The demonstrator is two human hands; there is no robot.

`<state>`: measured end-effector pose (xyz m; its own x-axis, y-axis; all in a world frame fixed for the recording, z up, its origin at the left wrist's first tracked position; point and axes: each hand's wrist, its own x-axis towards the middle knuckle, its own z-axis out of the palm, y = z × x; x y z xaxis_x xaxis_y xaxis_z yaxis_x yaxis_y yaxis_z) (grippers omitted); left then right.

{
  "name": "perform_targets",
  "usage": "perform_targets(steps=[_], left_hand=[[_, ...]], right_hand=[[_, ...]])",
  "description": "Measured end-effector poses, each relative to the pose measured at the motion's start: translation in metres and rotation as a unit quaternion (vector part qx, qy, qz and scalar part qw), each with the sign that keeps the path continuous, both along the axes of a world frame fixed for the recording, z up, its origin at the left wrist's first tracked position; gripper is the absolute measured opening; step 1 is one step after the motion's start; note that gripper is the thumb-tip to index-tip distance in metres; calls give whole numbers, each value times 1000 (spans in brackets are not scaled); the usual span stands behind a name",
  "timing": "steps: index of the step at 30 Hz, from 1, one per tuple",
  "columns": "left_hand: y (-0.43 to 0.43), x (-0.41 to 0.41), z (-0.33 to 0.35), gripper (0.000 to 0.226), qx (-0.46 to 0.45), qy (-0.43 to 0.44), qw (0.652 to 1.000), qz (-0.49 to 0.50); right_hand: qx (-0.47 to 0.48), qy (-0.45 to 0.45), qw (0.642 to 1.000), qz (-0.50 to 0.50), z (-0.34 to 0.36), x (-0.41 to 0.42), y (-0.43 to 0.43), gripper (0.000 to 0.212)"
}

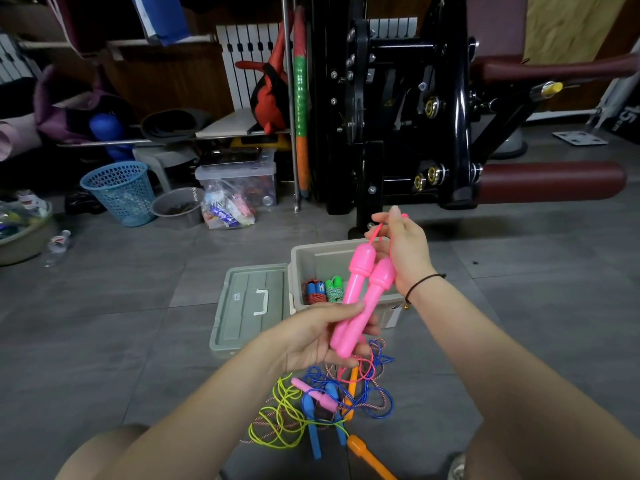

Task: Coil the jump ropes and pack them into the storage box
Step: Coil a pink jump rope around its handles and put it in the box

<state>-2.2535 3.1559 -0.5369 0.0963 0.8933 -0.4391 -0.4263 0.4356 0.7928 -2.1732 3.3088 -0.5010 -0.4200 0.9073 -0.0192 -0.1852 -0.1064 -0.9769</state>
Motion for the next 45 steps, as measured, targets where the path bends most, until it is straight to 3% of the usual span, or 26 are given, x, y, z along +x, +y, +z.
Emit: perform_targets(steps=[6,10,13,16,18,21,23,25,28,32,35,39,42,45], left_hand=[[3,6,-3,17,5,53,999,-12],[6,-9,4,13,16,40,999,3],[5,-18,9,14,26,29,999,3],[6,-19,15,14,36,8,999,-7],[7,-18,20,14,44,-11,999,-5],[9,-19,25,18,49,-64,997,-7],[10,-20,27,27,56,-107,992,-31],[10,-22,28,30,61,-124,989,-52],[10,-23,36,17,61,-119,990,-35],[14,-33,38,15,44,-23,997,64],[13,-45,33,11,12,130,988,84],[16,-51,21,9,-27,291,954,69],[23,-49,8,12,-70,430,900,18],[27,-50,-1,15,-122,542,830,-47]], right_hand=[[-16,-14,999,38,4,5,2,38],[-39,-234,968,83,6,21,11,65],[75,-365,928,-14,-2,29,19,72],[150,-430,889,-48,-3,34,21,69],[148,-400,903,-56,-5,35,20,63],[108,-189,976,-21,-9,28,17,23],[97,-99,986,90,-6,23,7,35],[93,-78,976,180,-8,17,-1,40],[100,-158,958,217,-15,9,-13,21],[181,-261,899,302,-28,-4,-39,15],[344,-382,811,280,-31,-6,-46,15],[457,-462,703,288,-19,3,-41,24],[498,-512,646,271,-10,11,-38,33],[499,-512,649,259,-3,18,-32,40]])
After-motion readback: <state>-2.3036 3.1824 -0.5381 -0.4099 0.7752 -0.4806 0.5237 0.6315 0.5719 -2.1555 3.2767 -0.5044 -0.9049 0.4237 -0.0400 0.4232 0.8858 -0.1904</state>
